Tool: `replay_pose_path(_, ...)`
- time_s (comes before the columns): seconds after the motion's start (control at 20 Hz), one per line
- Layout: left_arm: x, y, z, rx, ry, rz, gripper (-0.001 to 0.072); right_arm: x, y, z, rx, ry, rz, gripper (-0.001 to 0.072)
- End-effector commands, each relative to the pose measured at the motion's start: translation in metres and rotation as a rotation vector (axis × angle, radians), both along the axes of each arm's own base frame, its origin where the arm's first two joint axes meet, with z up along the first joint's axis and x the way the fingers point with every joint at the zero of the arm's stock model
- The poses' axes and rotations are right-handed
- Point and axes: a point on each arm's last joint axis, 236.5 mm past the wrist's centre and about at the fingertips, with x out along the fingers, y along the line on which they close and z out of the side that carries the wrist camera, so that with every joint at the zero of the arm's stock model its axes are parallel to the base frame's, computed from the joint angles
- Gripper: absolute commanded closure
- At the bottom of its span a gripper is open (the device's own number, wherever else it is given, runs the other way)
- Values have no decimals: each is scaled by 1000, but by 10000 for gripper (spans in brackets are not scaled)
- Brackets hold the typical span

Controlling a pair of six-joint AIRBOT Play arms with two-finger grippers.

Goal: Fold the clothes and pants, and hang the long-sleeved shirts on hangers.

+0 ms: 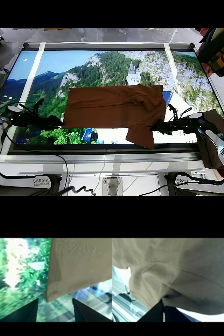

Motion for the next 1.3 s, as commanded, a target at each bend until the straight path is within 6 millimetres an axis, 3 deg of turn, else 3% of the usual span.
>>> replay_pose_path(0.0, 8, -13, -16, -9, 17, 21, 265, 0, 0, 0, 1, -1, 0, 703)
replay_pose_path(0.15, 23, -20, -25, 26, -21, 34, 619, 1, 0, 1, 1, -10, 6, 702)
replay_pose_path(0.2, 29, -17, -27, 42, -16, 80, 696, 1, 0, 0, -1, -15, 10, 702)
replay_pose_path(0.35, 32, -18, -16, 19, -19, 114, 697, 3, 0, 4, -6, -31, 10, 703)
replay_pose_path(0.55, 28, -20, 29, 24, -130, 29, 698, 3, 0, 31, -23, -106, 29, 704)
replay_pose_path(0.7, 22, -16, 65, 24, -186, 34, 698, -7, -2, 59, -69, -153, 42, 703)
replay_pose_path(0.85, 5, -13, 93, 31, -228, 54, 698, -31, -12, 72, -179, -167, 25, 703)
replay_pose_path(1.1, -32, -10, 112, 75, -301, 132, 699, -75, 4, 103, -188, -233, 1, 703)
replay_pose_path(1.25, -36, -11, 122, 90, -343, 145, 698, -60, 19, 144, -119, -390, -87, 703)
